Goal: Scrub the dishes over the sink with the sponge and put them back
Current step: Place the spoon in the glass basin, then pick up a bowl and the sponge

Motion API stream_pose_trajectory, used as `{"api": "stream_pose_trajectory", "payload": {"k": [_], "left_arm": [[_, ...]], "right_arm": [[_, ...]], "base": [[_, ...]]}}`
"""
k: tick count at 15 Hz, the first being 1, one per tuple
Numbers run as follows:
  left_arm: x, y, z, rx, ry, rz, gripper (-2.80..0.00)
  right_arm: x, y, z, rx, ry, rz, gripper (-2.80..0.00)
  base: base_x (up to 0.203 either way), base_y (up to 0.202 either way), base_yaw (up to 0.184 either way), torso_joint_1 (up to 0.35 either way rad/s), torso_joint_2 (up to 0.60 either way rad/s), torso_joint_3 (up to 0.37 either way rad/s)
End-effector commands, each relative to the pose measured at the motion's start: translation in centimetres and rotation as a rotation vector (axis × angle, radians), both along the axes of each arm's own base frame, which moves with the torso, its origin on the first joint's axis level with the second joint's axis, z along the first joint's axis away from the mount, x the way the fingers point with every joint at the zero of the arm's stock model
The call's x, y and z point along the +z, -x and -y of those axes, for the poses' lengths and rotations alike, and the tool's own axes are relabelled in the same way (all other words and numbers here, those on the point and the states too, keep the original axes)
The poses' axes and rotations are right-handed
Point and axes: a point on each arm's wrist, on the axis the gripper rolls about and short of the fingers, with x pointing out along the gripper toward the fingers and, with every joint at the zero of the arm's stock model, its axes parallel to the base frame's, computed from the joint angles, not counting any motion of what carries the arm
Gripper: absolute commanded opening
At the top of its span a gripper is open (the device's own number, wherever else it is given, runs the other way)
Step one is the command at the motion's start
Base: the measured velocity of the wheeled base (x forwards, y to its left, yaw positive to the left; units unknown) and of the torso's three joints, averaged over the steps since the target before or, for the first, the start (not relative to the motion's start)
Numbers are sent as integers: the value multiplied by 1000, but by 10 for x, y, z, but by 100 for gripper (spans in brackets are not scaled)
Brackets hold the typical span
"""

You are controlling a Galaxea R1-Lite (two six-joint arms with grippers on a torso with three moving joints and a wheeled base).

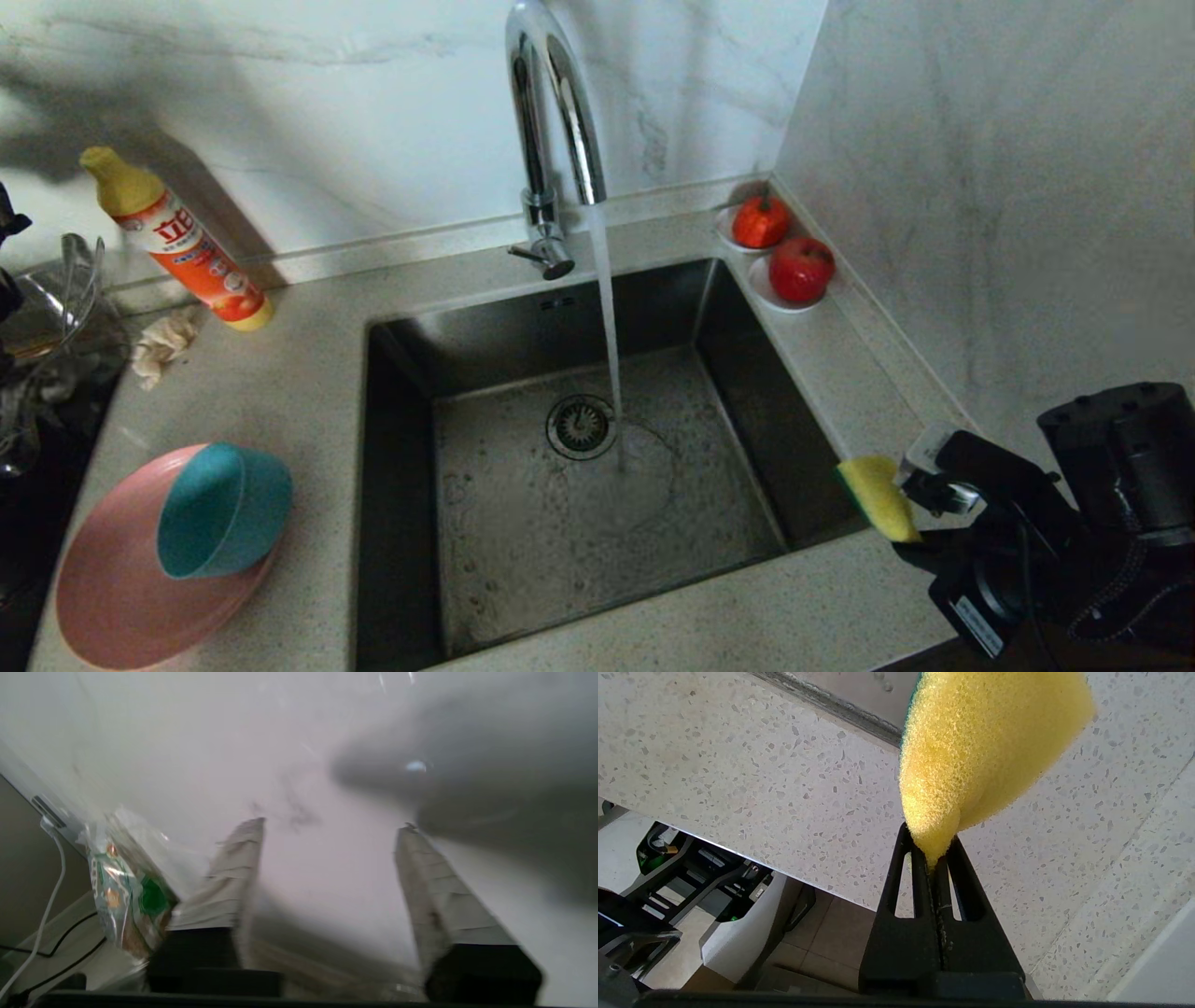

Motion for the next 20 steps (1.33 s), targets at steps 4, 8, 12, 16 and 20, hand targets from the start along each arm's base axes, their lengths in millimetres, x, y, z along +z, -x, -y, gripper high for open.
{"api": "stream_pose_trajectory", "payload": {"k": [4, 8, 12, 16, 20], "left_arm": [[39, 18, 15, -20, -16, 88, 0], [83, 50, 44, -77, 35, 107, 0], [114, 98, 74, -95, 110, 29, 0], [111, 149, 101, -87, 206, -136, 0], [98, 180, 118, -94, 280, -273, 0]], "right_arm": [[-2, -2, -1, 2, 5, -6, -280], [0, -2, -1, 2, 4, 1, -280], [2, -2, -2, 6, 2, 10, -280], [3, -1, -1, 3, 0, 12, -280], [1, -1, -1, -1, 0, 4, -280]], "base": [[0, 0, 0, 0, 0, 0], [0, 0, 0, 0, 0, 0], [0, 0, 0, 0, 0, 0], [0, 0, 0, 0, 0, 0], [0, 0, 0, 0, 0, 0]]}}
